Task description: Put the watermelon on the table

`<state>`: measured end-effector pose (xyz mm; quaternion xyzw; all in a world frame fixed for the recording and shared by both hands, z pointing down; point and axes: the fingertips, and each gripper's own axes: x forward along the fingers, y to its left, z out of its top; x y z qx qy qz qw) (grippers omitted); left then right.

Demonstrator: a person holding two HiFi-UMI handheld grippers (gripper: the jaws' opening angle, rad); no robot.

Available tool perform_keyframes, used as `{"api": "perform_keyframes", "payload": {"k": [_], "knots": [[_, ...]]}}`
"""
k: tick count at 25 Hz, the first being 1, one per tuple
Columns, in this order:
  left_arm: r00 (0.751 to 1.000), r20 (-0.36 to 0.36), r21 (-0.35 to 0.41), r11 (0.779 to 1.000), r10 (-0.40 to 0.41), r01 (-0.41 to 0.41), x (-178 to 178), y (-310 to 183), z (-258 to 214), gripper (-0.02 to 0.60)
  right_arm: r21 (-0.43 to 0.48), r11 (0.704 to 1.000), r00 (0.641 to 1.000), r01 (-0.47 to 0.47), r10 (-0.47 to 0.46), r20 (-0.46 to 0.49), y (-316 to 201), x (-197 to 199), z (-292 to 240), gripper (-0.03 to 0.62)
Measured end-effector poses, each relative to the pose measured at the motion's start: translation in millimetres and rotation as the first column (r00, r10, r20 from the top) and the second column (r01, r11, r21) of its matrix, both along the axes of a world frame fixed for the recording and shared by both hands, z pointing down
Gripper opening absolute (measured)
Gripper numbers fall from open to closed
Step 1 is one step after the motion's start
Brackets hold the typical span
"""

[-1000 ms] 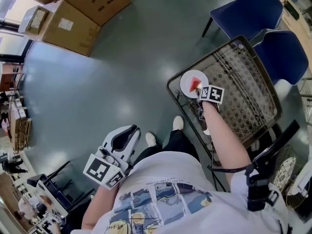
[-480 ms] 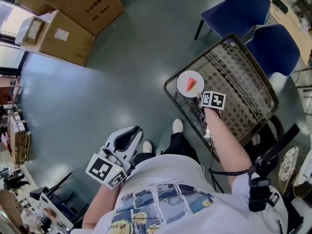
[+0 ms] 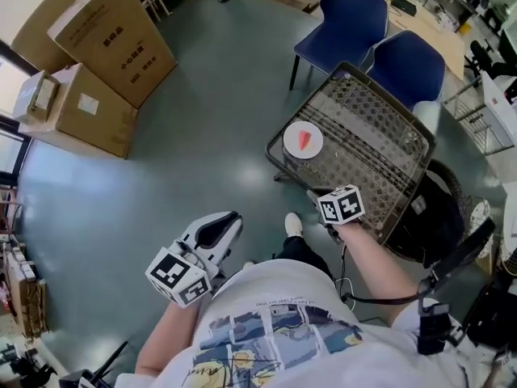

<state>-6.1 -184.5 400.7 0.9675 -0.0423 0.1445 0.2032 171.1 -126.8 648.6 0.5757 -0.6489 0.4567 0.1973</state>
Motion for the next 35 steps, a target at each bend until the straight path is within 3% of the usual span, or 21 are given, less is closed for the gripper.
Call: {"api": "perform_keyframes", "payload": {"k": [4,8,11,15,22,28,35], "knots": [[0.998,-0.024,-0.006,0.998,0.056,-0.056,-52,11,1,0.025,0.078,0.995,0.994,0.069,-0.062,-0.085,31,-76,-47,0.011],[0.993,-0.054,-0.022,0.994,0.104,-0.105,-102,31,0,0.009,0.189,0.981,0.995,0.032,-0.012,-0.104,63,-154,-104,0.011],[0.979,-0.041,-0.015,0.979,0.201,-0.201,-131,59,4,0.009,0.277,0.961,0.992,0.022,0.013,-0.126,85,-208,-143,0.011],[0.954,-0.023,-0.001,0.954,0.299,-0.299,-156,99,9,0.009,0.331,0.941,0.978,0.076,-0.006,-0.209,111,-256,-178,0.011],[0.920,-0.037,-0.038,0.919,0.391,-0.392,-173,158,13,0.009,0.375,0.924,0.967,0.076,0.024,-0.255,156,-288,-206,0.011],[0.881,-0.026,-0.004,0.881,0.473,-0.474,-171,216,8,0.009,0.403,0.915,0.966,0.030,0.077,-0.248,220,-298,-213,0.011],[0.866,-0.053,0.025,0.867,0.497,-0.497,-166,294,-15,0.009,0.456,0.889,0.963,0.035,0.093,-0.255,290,-310,-237,0.011]]}}
